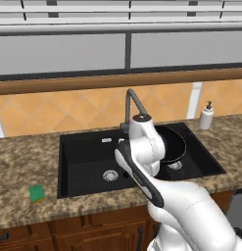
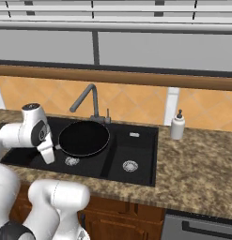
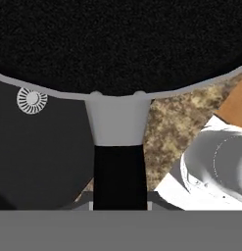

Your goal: Pick the pan and sponge and place them into the sink. Then turn on the water.

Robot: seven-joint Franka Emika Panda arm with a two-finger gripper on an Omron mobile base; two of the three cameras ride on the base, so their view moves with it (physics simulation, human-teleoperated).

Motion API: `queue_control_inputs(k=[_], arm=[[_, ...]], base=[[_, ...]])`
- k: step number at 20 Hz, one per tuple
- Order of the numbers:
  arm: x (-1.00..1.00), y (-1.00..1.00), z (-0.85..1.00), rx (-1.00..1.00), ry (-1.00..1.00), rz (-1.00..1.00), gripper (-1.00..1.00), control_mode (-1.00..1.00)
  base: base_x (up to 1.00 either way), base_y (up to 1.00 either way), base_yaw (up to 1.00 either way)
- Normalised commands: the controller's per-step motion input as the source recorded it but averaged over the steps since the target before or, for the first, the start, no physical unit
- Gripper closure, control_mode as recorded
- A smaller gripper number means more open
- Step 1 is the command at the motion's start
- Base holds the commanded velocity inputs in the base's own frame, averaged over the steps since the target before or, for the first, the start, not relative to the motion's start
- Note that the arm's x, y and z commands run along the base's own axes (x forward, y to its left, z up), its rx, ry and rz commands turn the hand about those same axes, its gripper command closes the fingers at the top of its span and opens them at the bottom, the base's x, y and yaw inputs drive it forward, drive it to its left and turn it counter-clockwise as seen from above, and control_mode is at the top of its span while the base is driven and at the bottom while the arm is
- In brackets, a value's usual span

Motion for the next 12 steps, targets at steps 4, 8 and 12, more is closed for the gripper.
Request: queue_control_inputs(k=[4,8,12], arm=[[0.1,0.86,0.0,0.03,-0.01,-0.25,1.0,-1.0],[0.2,0.65,0.0,0.07,0.02,-0.24,1.0,-1.0],[0.35,0.33,-0.01,0.01,0.0,-0.09,1.0,-1.0]], base=[[0.0,0.0,0.0],[0.0,0.0,0.0],[0.0,0.0,0.0]])
